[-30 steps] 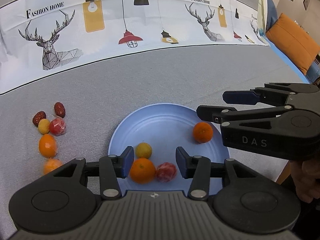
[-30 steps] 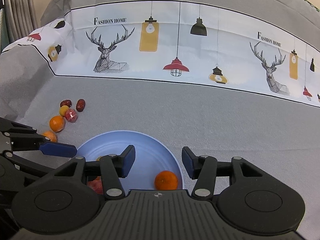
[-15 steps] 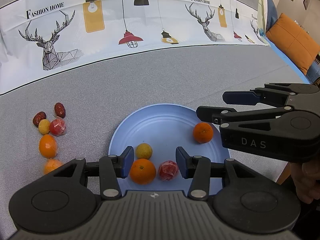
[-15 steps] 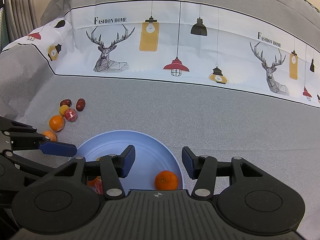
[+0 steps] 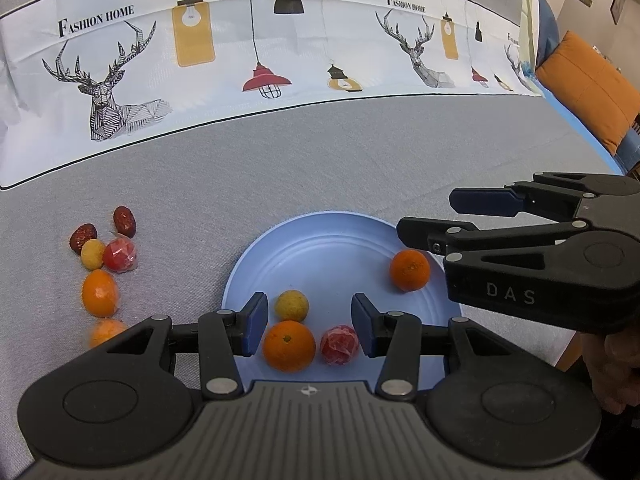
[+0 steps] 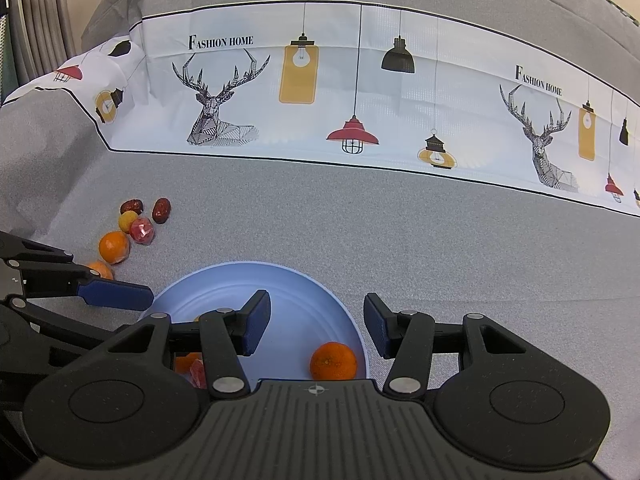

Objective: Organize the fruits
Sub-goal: 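Move the left gripper to a mandarin by the cluster while the right gripper moves to the red dates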

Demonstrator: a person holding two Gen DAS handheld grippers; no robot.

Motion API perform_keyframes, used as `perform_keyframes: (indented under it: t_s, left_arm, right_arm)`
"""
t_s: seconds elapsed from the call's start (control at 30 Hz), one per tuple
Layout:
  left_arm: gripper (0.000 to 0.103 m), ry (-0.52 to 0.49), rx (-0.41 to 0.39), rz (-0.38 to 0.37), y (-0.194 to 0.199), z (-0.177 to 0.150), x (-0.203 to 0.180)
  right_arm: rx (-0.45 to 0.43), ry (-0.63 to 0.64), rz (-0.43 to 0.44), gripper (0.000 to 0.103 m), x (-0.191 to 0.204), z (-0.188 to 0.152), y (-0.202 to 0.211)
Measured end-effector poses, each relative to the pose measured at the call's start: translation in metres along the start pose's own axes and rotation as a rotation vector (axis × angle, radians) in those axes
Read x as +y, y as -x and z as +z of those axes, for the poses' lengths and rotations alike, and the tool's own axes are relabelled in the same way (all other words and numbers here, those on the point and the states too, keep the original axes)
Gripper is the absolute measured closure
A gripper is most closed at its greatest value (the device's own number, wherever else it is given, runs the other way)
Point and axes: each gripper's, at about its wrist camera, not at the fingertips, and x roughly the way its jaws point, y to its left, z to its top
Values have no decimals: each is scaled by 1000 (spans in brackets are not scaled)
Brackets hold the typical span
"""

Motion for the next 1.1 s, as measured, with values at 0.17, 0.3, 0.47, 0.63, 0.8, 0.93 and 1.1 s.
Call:
perform_keyframes:
  t_s: [0.17,0.3,0.47,0.63,0.8,0.93,1.1]
  left_arm:
    - [52,8,0,12,0,0,1]
    - [53,25,-7,27,1,1,4]
    - [60,80,-31,36,7,4,14]
    - [76,129,-53,51,12,7,23]
    - [84,186,-68,82,15,9,36]
    - [84,240,-81,102,20,11,48]
    - [84,346,-98,118,26,12,71]
  right_arm:
    - [-1,4,2,49,1,0,-1]
    - [-2,6,4,49,1,0,-1]
    - [-6,5,6,49,4,1,1]
    - [-12,9,14,49,8,4,1]
    - [-27,6,20,49,14,7,2]
    - [-45,0,19,49,20,10,2]
    - [-73,-33,29,64,25,15,1]
